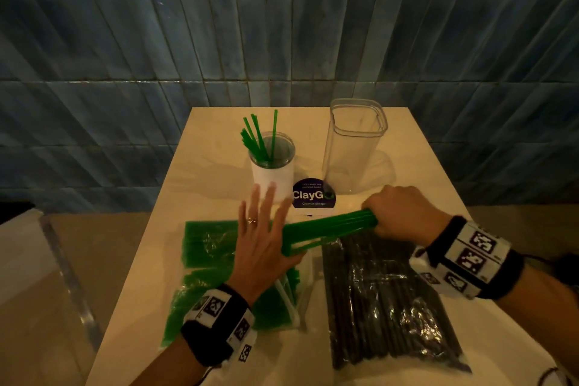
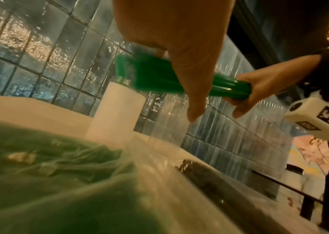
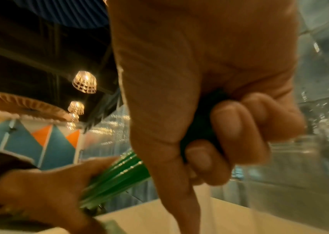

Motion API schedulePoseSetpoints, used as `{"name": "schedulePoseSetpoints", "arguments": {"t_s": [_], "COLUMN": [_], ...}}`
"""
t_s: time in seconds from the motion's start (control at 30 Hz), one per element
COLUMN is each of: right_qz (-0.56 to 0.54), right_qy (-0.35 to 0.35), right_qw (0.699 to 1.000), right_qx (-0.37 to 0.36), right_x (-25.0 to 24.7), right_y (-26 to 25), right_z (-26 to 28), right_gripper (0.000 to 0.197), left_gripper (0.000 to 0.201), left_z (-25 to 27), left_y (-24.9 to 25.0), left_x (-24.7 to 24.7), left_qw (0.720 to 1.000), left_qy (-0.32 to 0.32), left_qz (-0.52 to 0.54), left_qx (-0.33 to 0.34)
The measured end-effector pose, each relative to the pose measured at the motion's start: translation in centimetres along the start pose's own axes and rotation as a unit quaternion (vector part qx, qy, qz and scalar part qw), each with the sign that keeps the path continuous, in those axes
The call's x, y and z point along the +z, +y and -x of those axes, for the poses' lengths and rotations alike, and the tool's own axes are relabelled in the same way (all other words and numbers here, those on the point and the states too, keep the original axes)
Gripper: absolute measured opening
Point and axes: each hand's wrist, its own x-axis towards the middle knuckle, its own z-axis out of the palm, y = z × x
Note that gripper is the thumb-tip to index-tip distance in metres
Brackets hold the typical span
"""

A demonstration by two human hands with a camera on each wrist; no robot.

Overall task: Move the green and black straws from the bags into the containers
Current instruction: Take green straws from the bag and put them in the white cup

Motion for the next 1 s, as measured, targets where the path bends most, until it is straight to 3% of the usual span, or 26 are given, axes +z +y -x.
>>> {"name": "schedulePoseSetpoints", "arguments": {"t_s": [0.07, 0.13, 0.2, 0.27, 0.4, 0.5, 0.53, 0.6, 0.7, 0.77, 0.87, 0.93, 1.0], "right_qz": [-0.032, -0.103, -0.214, -0.329, -0.435, -0.501, -0.544, -0.635, -0.68, -0.688, -0.665, -0.648, -0.623], "right_qy": [0.023, 0.049, 0.096, 0.181, 0.3, 0.432, 0.444, 0.394, 0.37, 0.396, 0.451, 0.489, 0.524], "right_qw": [0.998, 0.991, 0.968, 0.92, 0.829, 0.723, 0.687, 0.641, 0.607, 0.58, 0.559, 0.543, 0.533], "right_qx": [-0.044, -0.072, -0.093, -0.11, -0.183, -0.201, -0.187, -0.174, -0.178, -0.185, -0.205, -0.213, -0.228], "right_x": [-0.5, -1.2, -2.4, -3.2, -3.2, -2.9, -2.8, -2.6, -1.9, -2.0, -3.0, -3.6, -3.9], "right_y": [-1.8, -2.6, -2.7, -3.3, -6.4, -7.4, -7.4, -7.9, -9.5, -10.0, -10.0, -10.0, -10.0], "right_z": [0.0, 0.1, 0.4, 0.5, 0.5, 0.4, 0.3, 0.1, -0.2, -0.4, -0.5, -0.5, -0.9], "right_gripper": [0.03, 0.042, 0.059, 0.064, 0.045, 0.026, 0.026, 0.024, 0.035, 0.039, 0.028, 0.022, 0.022], "left_gripper": [0.052, 0.028, 0.026, 0.028, 0.017, 0.007, 0.01, 0.019, 0.03, 0.031, 0.024, 0.023, 0.016], "left_z": [-0.7, -0.7, -0.4, 0.0, -0.2, -0.4, -0.3, -0.3, -0.8, -0.9, -1.2, -1.5, -1.8], "left_y": [0.7, 0.5, 0.3, 0.3, 1.3, 1.6, 1.6, 1.9, 2.7, 2.8, 2.3, 1.7, 1.4], "left_x": [-1.3, -2.1, -2.1, -2.0, -1.6, -1.5, -1.5, -1.8, -2.1, -1.7, -1.0, -0.7, -0.6], "left_qw": [0.997, 0.986, 0.98, 0.976, 0.959, 0.934, 0.927, 0.912, 0.892, 0.885, 0.881, 0.864, 0.852], "left_qy": [-0.059, -0.114, -0.109, -0.064, 0.011, 0.025, 0.029, 0.033, 0.008, -0.034, -0.114, -0.136, -0.145], "left_qz": [0.034, 0.091, 0.135, 0.178, 0.261, 0.335, 0.352, 0.384, 0.427, 0.441, 0.421, 0.423, 0.44], "left_qx": [-0.022, -0.076, -0.098, -0.108, -0.109, -0.125, -0.128, -0.137, -0.149, -0.147, -0.185, -0.237, -0.243]}}
